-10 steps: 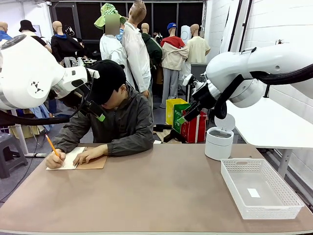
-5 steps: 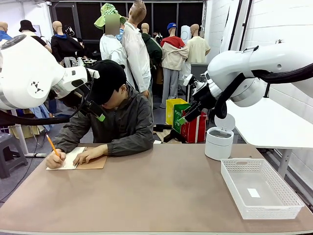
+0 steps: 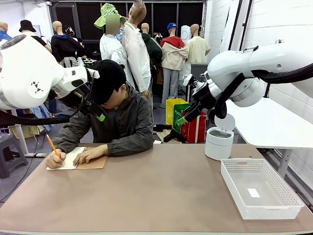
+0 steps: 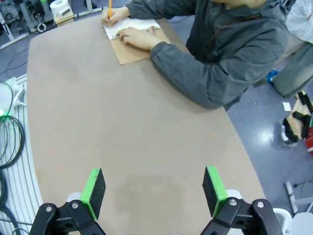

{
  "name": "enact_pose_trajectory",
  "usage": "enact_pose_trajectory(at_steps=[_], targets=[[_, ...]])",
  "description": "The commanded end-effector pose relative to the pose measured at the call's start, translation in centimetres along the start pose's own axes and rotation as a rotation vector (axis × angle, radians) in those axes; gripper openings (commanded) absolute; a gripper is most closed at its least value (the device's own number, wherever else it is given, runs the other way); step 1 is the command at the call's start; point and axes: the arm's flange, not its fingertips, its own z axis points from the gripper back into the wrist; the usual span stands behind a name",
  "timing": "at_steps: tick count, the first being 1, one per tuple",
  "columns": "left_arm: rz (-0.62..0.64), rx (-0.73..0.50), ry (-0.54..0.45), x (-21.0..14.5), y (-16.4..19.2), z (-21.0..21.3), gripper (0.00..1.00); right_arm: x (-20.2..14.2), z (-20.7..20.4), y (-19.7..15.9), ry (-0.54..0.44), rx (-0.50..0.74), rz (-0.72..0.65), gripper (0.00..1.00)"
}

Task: Sort the paper based on its condition.
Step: If a person hands you a paper, place it in the Organizing basket , and if it's crumpled, put it in the Trash can.

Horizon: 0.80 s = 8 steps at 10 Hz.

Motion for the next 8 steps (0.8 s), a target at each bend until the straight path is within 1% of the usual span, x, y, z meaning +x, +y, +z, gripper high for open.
enact_pose_trajectory(at_steps=[1, 8], targets=[[0.002, -0.001, -0.003, 0.07, 0.12, 0.12, 1.0, 0.02, -0.01, -0.06, 0.003, -0.009, -0.002, 1.0], [0.002, -0.001, -0.003, 0.07, 0.12, 0.12, 1.0, 0.02, -0.01, -0.06, 0.003, -0.009, -0.002, 1.0]])
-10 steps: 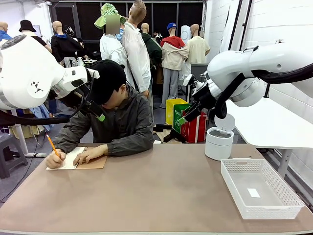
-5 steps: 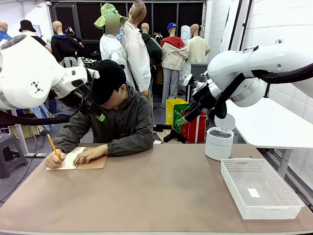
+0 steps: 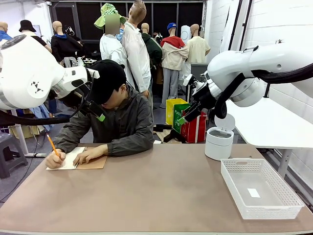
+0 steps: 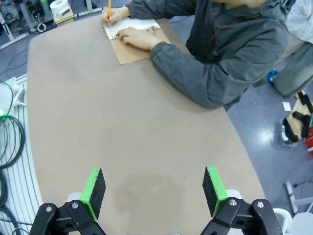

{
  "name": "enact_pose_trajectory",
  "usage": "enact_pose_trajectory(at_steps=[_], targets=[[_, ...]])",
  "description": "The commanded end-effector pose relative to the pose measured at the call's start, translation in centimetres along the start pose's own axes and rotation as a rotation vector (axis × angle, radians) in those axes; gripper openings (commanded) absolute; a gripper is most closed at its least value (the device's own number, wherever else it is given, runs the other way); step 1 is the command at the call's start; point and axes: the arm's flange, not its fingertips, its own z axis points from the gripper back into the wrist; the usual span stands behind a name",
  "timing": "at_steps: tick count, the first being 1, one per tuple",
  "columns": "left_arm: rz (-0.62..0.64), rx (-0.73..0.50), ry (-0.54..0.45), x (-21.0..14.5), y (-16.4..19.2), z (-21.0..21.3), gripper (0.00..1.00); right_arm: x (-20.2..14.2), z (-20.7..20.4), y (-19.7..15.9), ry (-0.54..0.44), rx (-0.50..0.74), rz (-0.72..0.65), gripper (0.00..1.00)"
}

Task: Sort the paper based on its condition.
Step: If a person hands you a paper, place it in the Organizing basket , and if it's crumpled, put it in the Trash can.

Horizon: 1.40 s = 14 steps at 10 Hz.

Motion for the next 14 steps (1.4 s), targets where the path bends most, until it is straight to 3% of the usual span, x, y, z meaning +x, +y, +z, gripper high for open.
enact_pose_trajectory(at_steps=[1, 14], targets=[[0.002, -0.001, -0.003, 0.07, 0.12, 0.12, 1.0, 0.02, -0.01, -0.06, 0.003, -0.009, -0.002, 1.0], [0.002, -0.001, -0.003, 0.07, 0.12, 0.12, 1.0, 0.02, -0.01, -0.06, 0.003, -0.009, -0.002, 1.0]])
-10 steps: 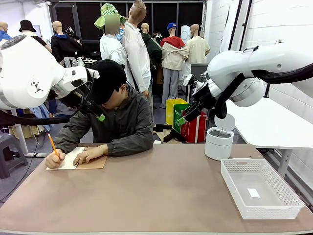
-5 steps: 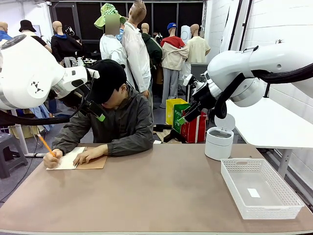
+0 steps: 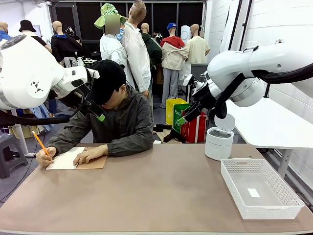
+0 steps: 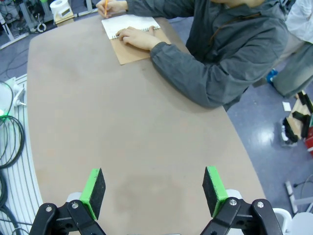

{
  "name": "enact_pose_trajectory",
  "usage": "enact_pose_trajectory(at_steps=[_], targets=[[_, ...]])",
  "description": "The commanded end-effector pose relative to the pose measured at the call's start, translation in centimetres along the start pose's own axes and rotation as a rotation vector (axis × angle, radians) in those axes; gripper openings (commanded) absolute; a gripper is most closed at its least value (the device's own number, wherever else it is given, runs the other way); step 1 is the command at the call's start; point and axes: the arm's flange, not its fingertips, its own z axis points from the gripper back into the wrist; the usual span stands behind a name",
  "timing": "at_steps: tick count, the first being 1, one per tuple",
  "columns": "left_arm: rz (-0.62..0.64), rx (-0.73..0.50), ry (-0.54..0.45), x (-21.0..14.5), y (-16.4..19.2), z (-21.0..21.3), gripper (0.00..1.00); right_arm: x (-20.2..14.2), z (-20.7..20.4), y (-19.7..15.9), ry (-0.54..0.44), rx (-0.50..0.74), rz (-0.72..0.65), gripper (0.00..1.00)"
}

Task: Sort the paper based on its condition.
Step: If a person hands you a paper, place it in the Organizing basket , and if it's crumpled, put it in the Trash can.

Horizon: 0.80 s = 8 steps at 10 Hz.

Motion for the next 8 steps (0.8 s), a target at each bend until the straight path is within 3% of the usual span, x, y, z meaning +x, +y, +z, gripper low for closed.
enact_pose_trajectory(at_steps=[1, 8], targets=[[0.002, -0.001, -0.003, 0.07, 0.12, 0.12, 1.0, 0.02, -0.01, -0.06, 0.003, -0.009, -0.002, 1.0], [0.002, -0.001, -0.003, 0.07, 0.12, 0.12, 1.0, 0.02, -0.01, -0.06, 0.003, -0.009, -0.002, 1.0]])
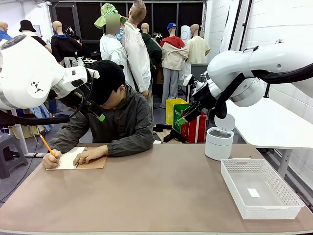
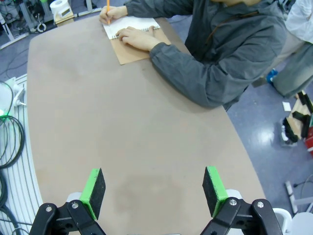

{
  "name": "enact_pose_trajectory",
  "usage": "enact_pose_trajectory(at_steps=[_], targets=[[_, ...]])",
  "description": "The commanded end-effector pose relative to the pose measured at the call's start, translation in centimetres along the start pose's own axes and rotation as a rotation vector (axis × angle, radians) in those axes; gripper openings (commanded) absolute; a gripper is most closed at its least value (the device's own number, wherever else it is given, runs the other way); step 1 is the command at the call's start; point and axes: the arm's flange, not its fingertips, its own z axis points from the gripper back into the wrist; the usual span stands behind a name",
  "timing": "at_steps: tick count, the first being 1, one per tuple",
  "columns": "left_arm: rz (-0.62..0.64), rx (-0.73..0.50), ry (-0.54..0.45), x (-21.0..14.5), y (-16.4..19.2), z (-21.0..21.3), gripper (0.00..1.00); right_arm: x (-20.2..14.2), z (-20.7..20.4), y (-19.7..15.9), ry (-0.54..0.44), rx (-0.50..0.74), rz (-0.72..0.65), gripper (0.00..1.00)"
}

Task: Sort the paper based on its condition.
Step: If a person hands you a paper, place it in the Organizing basket , and if it's crumpled, put it in the Trash can.

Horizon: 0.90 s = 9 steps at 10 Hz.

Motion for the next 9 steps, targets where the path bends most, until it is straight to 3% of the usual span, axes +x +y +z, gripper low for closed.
enact_pose_trajectory(at_steps=[1, 9], targets=[[0.002, -0.001, -0.003, 0.07, 0.12, 0.12, 1.0, 0.02, -0.01, -0.06, 0.003, -0.009, -0.002, 1.0], [0.002, -0.001, -0.003, 0.07, 0.12, 0.12, 1.0, 0.02, -0.01, -0.06, 0.003, -0.009, -0.002, 1.0]])
